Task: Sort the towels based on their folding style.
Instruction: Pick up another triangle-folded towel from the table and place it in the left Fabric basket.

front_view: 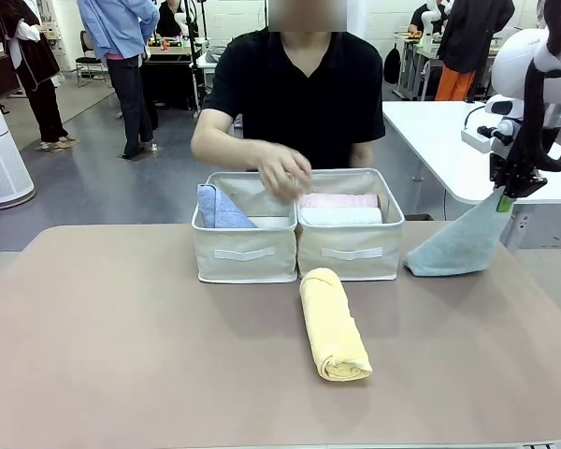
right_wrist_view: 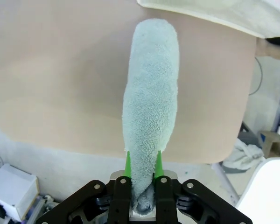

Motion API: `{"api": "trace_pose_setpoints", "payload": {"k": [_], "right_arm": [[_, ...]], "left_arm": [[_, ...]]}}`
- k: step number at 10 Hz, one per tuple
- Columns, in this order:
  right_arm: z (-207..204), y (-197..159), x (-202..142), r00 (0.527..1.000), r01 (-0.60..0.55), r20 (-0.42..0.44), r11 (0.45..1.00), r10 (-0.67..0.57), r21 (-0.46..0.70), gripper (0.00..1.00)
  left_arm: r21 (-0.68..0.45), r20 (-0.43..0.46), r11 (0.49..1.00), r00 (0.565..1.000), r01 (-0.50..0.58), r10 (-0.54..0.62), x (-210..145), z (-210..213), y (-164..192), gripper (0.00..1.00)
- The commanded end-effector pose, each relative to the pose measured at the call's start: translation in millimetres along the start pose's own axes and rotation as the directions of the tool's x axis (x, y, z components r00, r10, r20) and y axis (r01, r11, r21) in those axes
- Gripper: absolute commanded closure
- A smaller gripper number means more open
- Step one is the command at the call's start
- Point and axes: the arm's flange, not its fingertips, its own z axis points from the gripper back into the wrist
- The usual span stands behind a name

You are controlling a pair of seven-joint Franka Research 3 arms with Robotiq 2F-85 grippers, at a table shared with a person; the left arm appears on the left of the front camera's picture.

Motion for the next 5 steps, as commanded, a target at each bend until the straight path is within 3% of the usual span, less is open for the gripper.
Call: {"api": "trace_pose_setpoints", "payload": {"k": [1,5], "right_arm": [[44.5,46.3,18.9,0.996,0.049,-0.081,0.999,-0.047,0.022,0.88],[152.7,125.3,37.4,0.981,0.148,-0.115,0.985,-0.157,-0.086,0.88]], "left_arm": [[-0.003,0.006,1.000,1.000,0.003,-0.003,0.8,0.3,-3.1,0.00],[-0.003,0.006,1.000,1.000,0.003,-0.003,0.8,0.3,-3.1,0.00]]}}
